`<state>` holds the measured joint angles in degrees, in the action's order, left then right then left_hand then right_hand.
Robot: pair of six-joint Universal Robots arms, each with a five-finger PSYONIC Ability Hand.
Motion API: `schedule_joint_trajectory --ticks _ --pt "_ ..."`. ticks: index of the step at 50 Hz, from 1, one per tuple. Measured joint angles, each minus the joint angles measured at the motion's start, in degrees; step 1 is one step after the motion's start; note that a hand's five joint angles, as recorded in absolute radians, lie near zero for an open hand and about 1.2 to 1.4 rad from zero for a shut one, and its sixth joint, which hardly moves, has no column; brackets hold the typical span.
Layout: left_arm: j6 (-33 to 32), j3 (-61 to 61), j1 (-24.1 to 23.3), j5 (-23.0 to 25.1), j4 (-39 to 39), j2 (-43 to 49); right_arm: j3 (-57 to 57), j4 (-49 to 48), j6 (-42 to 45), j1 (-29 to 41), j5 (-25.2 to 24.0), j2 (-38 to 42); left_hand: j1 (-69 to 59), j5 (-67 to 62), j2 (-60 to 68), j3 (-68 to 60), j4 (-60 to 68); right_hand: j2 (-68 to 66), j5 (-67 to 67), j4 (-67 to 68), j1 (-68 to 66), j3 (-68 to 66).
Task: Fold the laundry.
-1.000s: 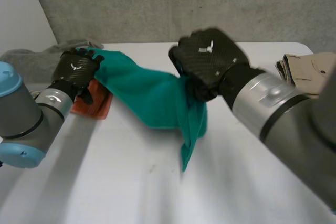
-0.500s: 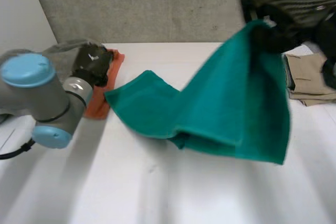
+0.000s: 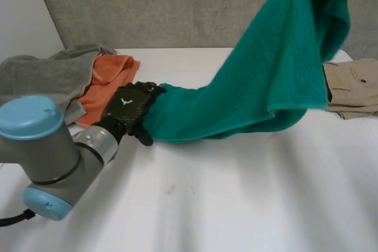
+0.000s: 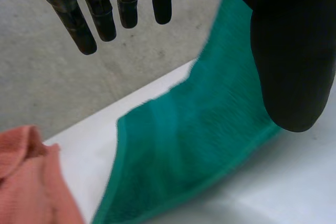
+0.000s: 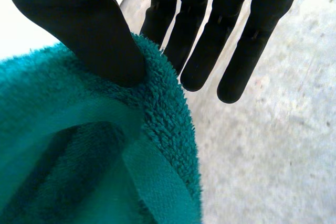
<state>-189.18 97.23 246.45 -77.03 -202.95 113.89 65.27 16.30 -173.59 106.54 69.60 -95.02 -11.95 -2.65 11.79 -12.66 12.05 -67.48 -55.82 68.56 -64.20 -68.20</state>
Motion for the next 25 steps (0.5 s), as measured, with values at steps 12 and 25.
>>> schedule_joint_trajectory --ticks 12,25 --pt "4.8 -10.3 -8.9 -10.3 0.4 11.8 -9.8 0.3 -5.9 7.9 3.7 -0.3 -26.8 -22.4 23.2 -22.2 23.0 0.0 0.0 0.0 0.0 0.0" --pt "8.2 -9.0 -8.9 -17.7 3.3 2.0 -4.8 2.0 -0.3 -0.2 5.4 3.1 -54.5 -52.9 56.5 -55.4 56.5 0.0 0.0 0.0 0.0 0.0"
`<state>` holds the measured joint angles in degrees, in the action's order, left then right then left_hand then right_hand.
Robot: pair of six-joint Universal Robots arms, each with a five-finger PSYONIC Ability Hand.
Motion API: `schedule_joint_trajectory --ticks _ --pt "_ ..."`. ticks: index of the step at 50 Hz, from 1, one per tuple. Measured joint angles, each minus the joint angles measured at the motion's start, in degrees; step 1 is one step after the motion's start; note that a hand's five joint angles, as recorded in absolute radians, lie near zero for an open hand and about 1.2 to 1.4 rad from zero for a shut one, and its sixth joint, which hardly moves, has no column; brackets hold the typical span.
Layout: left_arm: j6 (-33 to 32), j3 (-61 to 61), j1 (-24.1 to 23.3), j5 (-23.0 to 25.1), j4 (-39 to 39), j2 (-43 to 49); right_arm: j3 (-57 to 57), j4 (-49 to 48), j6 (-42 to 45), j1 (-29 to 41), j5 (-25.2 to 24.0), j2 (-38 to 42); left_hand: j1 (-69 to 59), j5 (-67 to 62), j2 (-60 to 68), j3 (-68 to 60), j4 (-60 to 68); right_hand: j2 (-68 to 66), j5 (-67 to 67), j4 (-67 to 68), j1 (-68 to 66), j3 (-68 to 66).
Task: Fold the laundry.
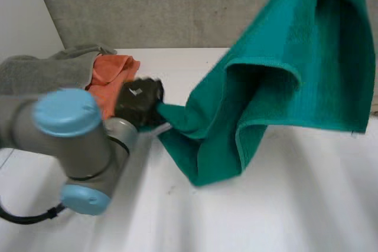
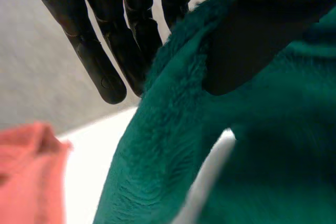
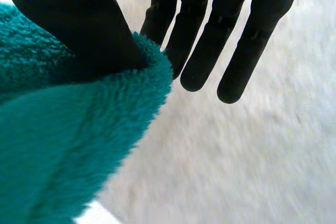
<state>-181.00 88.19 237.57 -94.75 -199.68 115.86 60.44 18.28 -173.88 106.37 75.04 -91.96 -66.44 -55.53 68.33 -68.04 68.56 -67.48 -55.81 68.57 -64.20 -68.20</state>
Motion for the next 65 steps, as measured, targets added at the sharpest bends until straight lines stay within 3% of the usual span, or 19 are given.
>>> schedule_joint_trajectory --ticks 7,9,15,16,19,20,25,33,40,50,54,60,62,64,65 --pt "-3.9 9.0 2.0 0.3 4.0 -16.1 3.3 1.3 12.1 -7.6 -0.9 11.0 0.0 0.0 0.0 0.0 0.0 0.0 0.0 0.0 0.0 0.0" --pt "-4.6 9.7 2.1 0.4 4.6 -17.0 3.3 1.3 13.1 -7.7 -0.8 12.6 0.0 0.0 0.0 0.0 0.0 0.0 0.0 0.0 0.0 0.0" --pt "-9.8 12.7 1.1 0.9 9.0 -16.9 0.0 -1.3 21.0 -6.4 2.6 30.7 0.0 0.0 0.1 0.0 0.0 1.6 1.0 -1.9 0.5 1.8" --pt "-10.1 12.5 0.9 0.9 9.2 -16.2 -0.8 -1.9 21.9 -6.0 3.3 33.1 0.0 0.0 0.1 0.0 0.0 4.6 2.7 -4.2 2.4 4.1" --pt "-10.7 10.9 -0.2 0.6 9.5 -13.1 -3.6 -4.5 24.9 -4.1 6.3 40.8 0.0 0.0 0.1 0.0 0.0 44.3 42.2 -43.8 40.9 43.5" --pt "-10.6 10.2 -0.4 0.5 9.5 -12.2 -3.9 -5.0 25.3 -3.7 7.0 41.8 0.0 0.0 0.1 0.0 0.0 50.1 48.3 -50.2 46.8 49.8" --pt "-10.4 6.9 -0.9 0.4 9.5 -10.0 -0.6 -6.1 24.8 -3.4 8.3 39.3 0.0 0.0 0.1 0.0 0.0 55.1 53.3 -56.6 51.0 56.4" --pt "-10.2 2.9 -1.0 0.4 11.0 -10.5 17.8 -5.9 22.8 -3.9 7.1 20.8 0.0 0.0 0.1 0.0 0.0 55.1 53.3 -56.6 51.0 56.4" --pt "-9.9 -2.8 -2.7 0.4 15.4 -11.9 30.6 -8.3 19.7 -3.7 3.5 14.6 0.0 0.0 0.1 0.0 0.0 55.1 53.3 -56.6 51.0 56.4" --pt "-9.8 -13.0 -6.1 0.4 21.8 -13.5 35.0 -22.3 -0.2 -1.0 2.0 19.9 0.0 0.0 0.1 0.0 0.0 55.1 53.3 -56.6 51.0 56.4" --pt "-9.8 -14.8 -6.5 0.3 22.5 -14.3 31.9 -26.7 -1.4 0.2 3.1 26.6 0.0 0.0 0.1 0.0 0.0 55.1 53.3 -56.6 51.0 56.4" --pt "-9.9 -16.1 -6.8 -0.1 22.6 -15.8 26.0 -28.9 3.6 0.8 6.2 34.4 0.0 0.0 0.1 0.0 0.0 54.9 52.7 -56.0 50.8 55.9" --pt "-9.9 -16.3 -6.8 -0.4 22.6 -16.3 24.0 -28.9 6.5 0.7 7.2 36.1 0.0 0.0 0.1 0.0 0.0 48.9 46.6 -49.7 45.9 49.4" --pt "-10.0 -16.4 -6.7 -0.5 22.6 -16.7 22.9 -28.8 8.3 0.6 7.5 36.9 0.0 0.0 0.1 0.0 0.0 34.2 33.1 -35.4 31.3 35.1" --pt "-10.0 -16.5 -6.7 -0.6 22.6 -17.0 22.0 -28.7 10.1 0.4 7.6 37.6 0.0 0.0 0.1 0.0 0.0 14.5 15.8 -17.8 11.7 16.2"
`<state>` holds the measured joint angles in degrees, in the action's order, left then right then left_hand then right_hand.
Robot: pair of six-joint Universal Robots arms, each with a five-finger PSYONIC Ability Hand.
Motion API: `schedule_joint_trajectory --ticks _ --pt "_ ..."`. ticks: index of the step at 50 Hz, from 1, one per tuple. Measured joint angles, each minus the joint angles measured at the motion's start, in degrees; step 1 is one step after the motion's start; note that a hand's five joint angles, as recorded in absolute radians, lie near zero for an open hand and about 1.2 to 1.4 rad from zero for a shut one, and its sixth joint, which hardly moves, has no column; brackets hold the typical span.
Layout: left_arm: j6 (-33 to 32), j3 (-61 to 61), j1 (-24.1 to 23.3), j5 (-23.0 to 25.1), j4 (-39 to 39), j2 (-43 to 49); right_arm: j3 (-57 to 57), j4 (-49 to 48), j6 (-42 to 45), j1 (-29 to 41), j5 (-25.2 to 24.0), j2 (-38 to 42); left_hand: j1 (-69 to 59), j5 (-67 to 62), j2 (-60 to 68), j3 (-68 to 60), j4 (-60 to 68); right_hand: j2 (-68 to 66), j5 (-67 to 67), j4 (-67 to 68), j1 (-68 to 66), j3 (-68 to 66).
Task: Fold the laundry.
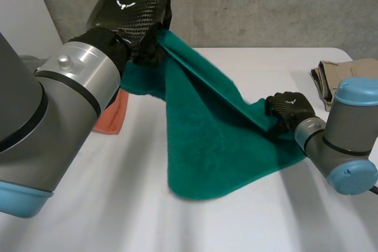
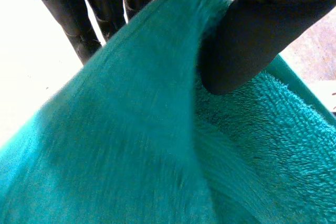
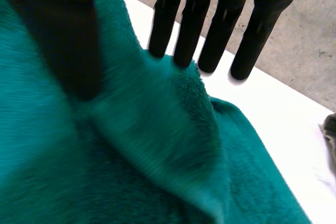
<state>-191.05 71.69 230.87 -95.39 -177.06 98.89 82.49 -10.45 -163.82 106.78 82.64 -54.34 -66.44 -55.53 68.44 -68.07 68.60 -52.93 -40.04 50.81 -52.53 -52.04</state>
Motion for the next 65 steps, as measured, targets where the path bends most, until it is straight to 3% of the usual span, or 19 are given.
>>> schedule_joint_trajectory --ticks 3,7,14,19,25,32,37,42,46,55,60,65 --pt "-0.1 0.1 0.1 -0.1 0.0 -0.2 -0.9 0.3 1.6 -0.2 0.0 0.4 0.0 0.0 0.0 0.0 0.0 -12.3 -14.2 13.6 -11.2 -12.3" --pt "-0.2 0.6 0.3 -0.1 0.3 -0.3 -1.3 1.0 2.5 -0.6 -0.1 -1.2 0.0 0.0 0.1 0.0 0.0 -14.5 -16.3 17.6 -11.5 -15.7" --pt "-0.7 2.5 2.1 -0.1 2.3 -1.2 -2.6 7.7 5.7 -5.1 -2.1 -14.8 0.0 0.0 0.1 -0.3 0.0 -14.5 -16.3 17.7 -11.5 -15.8" --pt "-2.5 4.4 4.1 0.0 5.9 -2.7 -6.5 19.9 14.4 -9.4 -5.5 -27.9 0.0 0.0 0.2 -0.3 0.0 -14.5 -16.3 17.7 -11.5 -15.9" --pt "-7.6 7.6 5.6 0.2 9.5 -4.1 -11.3 31.1 21.4 -11.7 -7.7 -37.3 0.0 0.0 0.2 -0.3 0.0 -14.5 -16.3 17.7 -11.5 -16.0" --pt "-13.4 11.9 6.4 0.5 9.1 -2.6 -11.2 39.5 28.0 -11.8 -7.4 -35.2 0.0 0.0 0.2 -0.3 0.0 -14.5 -16.4 17.7 -11.5 -16.0" --pt "-15.9 11.0 6.5 0.3 2.9 6.0 -11.7 42.2 34.7 -10.6 -3.5 -24.2 0.0 0.0 0.2 -0.3 0.0 -14.5 -16.4 17.7 -11.5 -16.0" --pt "-20.1 3.5 6.6 0.1 -3.9 15.5 -16.9 38.5 35.3 -9.5 1.4 -15.3 0.0 0.0 0.2 -0.3 0.0 -14.5 -16.4 17.7 -11.5 -16.0" --pt "-26.6 -7.9 6.9 0.1 -11.4 22.3 -25.9 28.7 34.6 -8.4 6.3 -8.0 0.0 0.0 0.2 -0.3 0.0 -14.5 -16.4 17.7 -11.5 -16.0" --pt "-35.0 -30.4 7.7 -0.4 -30.3 26.7 -36.2 -5.7 31.3 -6.4 12.7 -7.3 0.0 0.0 0.2 -0.3 0.1 -14.5 -18.0 17.8 -11.5 -16.2" --pt "-34.7 -27.0 7.6 -1.9 -30.7 24.8 -31.5 -13.1 30.6 -5.2 12.0 -11.1 0.0 0.0 0.2 -0.3 0.2 -14.5 -18.5 17.8 -11.5 -16.2" --pt "-33.1 -15.1 8.1 -3.3 -29.5 20.2 -23.4 -12.2 30.4 -4.2 8.1 -13.3 0.0 -0.5 0.2 -0.3 0.2 -14.5 -18.5 17.8 -11.5 -16.2"
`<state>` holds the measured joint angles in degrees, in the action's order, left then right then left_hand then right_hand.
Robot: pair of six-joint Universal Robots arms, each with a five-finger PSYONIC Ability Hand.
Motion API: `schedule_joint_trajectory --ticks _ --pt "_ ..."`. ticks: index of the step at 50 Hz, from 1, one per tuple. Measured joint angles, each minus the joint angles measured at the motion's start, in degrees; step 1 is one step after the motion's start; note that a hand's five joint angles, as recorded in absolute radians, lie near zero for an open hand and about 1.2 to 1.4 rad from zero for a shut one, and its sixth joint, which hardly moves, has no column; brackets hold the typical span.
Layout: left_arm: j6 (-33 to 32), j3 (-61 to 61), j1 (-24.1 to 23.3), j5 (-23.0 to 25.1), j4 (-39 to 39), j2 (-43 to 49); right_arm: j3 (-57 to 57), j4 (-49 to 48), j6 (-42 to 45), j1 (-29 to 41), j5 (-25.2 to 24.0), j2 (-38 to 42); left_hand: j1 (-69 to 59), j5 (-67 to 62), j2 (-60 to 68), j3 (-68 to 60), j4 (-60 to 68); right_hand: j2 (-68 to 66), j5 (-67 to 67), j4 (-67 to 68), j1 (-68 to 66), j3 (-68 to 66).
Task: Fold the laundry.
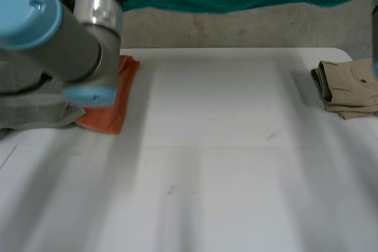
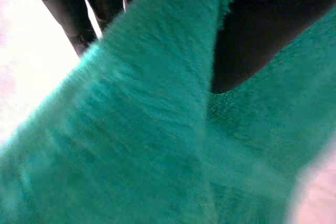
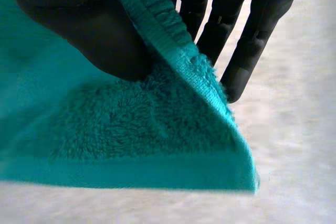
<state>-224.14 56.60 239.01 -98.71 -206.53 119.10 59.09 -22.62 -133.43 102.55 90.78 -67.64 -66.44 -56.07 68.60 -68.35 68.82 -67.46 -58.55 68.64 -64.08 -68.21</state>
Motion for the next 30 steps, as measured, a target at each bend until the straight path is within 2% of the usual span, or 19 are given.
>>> schedule_joint_trajectory --ticks 6,13,18,20,22,25,26,30 --pt "3.1 15.5 0.8 -0.1 -1.6 -2.9 9.1 5.9 -0.2 -0.1 -3.8 0.2 0.0 0.0 0.0 0.0 0.0 0.0 0.0 0.0 0.0 0.0" --pt "4.9 26.8 0.8 0.3 -4.2 2.3 15.8 13.9 -3.7 -1.1 -5.1 8.8 0.4 0.4 -2.3 2.1 -2.7 0.0 0.0 0.1 0.0 0.0" --pt "4.9 30.3 0.6 0.2 -4.7 6.8 16.9 16.4 -6.4 -1.9 -5.1 14.0 9.3 8.1 -10.9 10.5 -11.0 0.0 0.0 0.1 0.0 0.0" --pt "4.8 31.6 0.7 0.2 -4.7 7.8 17.5 17.2 -7.2 -2.4 -5.2 15.2 26.2 23.7 -26.2 25.6 -26.5 0.0 0.0 0.1 0.0 0.0" --pt "4.7 32.8 0.9 0.2 -4.7 8.1 18.1 17.7 -7.5 -2.7 -5.5 15.7 30.5 28.5 -31.2 30.2 -31.1 0.0 0.0 0.1 0.0 0.0" --pt "4.7 34.2 1.6 0.2 -4.5 7.8 19.1 18.1 -7.7 -3.3 -5.9 15.8 32.0 30.6 -32.8 32.2 -33.1 0.0 0.0 0.1 0.0 0.0" --pt "4.6 35.1 2.3 0.2 -4.4 7.2 19.7 18.2 -7.8 -3.6 -6.3 15.7 36.1 36.3 -38.3 37.8 -38.7 0.0 0.0 0.1 0.0 0.0" --pt "4.6 37.5 4.6 0.2 -4.2 4.8 21.1 18.4 -7.7 -4.6 -7.3 14.7 36.7 37.1 -39.0 38.5 -39.7 0.0 0.0 0.1 0.0 0.0"
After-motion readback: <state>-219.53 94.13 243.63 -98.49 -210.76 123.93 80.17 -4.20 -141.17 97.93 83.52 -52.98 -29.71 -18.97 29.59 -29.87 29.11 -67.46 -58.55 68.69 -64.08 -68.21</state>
